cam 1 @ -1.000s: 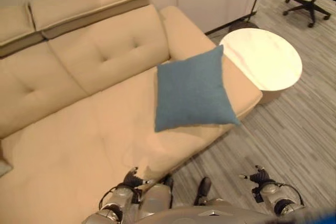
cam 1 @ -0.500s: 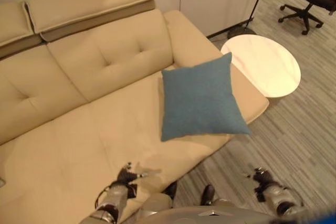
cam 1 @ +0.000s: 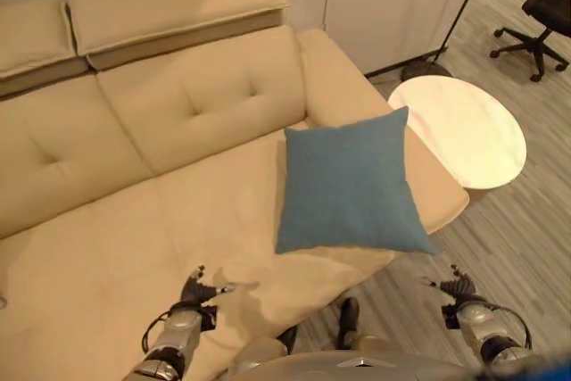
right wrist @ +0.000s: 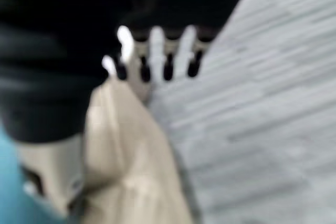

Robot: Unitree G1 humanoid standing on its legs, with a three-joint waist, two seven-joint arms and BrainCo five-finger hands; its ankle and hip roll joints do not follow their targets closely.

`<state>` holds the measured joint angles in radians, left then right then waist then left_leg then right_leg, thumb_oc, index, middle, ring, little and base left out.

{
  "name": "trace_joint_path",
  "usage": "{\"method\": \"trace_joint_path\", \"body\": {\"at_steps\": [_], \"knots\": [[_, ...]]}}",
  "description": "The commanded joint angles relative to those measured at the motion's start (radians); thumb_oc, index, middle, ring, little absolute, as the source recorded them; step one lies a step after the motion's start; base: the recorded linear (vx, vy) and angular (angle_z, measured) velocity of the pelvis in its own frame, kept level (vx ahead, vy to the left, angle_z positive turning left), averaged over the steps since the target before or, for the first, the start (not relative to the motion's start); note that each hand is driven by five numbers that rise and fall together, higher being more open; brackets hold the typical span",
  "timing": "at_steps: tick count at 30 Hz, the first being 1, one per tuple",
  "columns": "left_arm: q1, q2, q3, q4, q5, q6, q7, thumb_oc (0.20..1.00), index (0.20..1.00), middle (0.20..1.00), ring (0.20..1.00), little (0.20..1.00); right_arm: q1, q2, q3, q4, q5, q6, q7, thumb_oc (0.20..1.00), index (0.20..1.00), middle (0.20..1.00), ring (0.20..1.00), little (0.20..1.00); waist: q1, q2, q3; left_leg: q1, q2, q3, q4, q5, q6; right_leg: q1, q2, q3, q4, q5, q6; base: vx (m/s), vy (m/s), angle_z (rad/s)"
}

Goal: Pick up all the scattered cushions and arrange them neatly on the sofa.

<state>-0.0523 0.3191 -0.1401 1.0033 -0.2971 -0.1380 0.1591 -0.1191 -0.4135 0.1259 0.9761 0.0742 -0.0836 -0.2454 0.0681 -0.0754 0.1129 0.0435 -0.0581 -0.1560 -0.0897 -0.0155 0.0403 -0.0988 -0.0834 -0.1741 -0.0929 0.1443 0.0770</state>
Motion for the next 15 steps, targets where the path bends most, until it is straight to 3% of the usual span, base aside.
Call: {"method": "trace_joint_path", "body": {"at_steps": [1,8,15], "knots": [[-0.061,0.01,0.032,-0.054,-0.06,-0.047,0.013,1.0,1.0,1.0,1.0,1.0,-0.008,-0.103,-0.03,-0.126,0.001,-0.051,-0.02,1.0,1.0,1.0,1.0,1.0,0.014,-0.003,-0.028,-0.013,0.024,-0.036,0.002,-0.049,-0.048,0.033,0.004,-0.001,0.046,-0.078,0.071,0.05,-0.019,-0.02],[-0.057,0.019,0.038,-0.224,-0.109,-0.066,0.023,1.0,1.0,1.0,1.0,1.0,-0.033,-0.152,-0.035,-0.299,-0.008,-0.065,-0.019,1.0,1.0,1.0,1.0,1.0,0.013,0.0,-0.021,-0.027,0.033,-0.045,0.002,-0.05,-0.057,0.035,0.011,-0.019,0.03,-0.09,0.064,0.03,-0.011,0.06],[-0.308,0.017,-0.039,-0.209,-0.219,-0.097,0.066,1.0,1.0,1.0,1.0,1.0,-0.308,-0.107,0.086,-0.286,0.082,-0.085,-0.052,1.0,1.0,1.0,1.0,1.0,0.009,0.005,0.071,-0.163,0.032,-0.059,0.002,-0.006,-0.063,-0.094,0.012,-0.03,0.058,-0.083,0.054,-0.11,0.002,0.15]]}}
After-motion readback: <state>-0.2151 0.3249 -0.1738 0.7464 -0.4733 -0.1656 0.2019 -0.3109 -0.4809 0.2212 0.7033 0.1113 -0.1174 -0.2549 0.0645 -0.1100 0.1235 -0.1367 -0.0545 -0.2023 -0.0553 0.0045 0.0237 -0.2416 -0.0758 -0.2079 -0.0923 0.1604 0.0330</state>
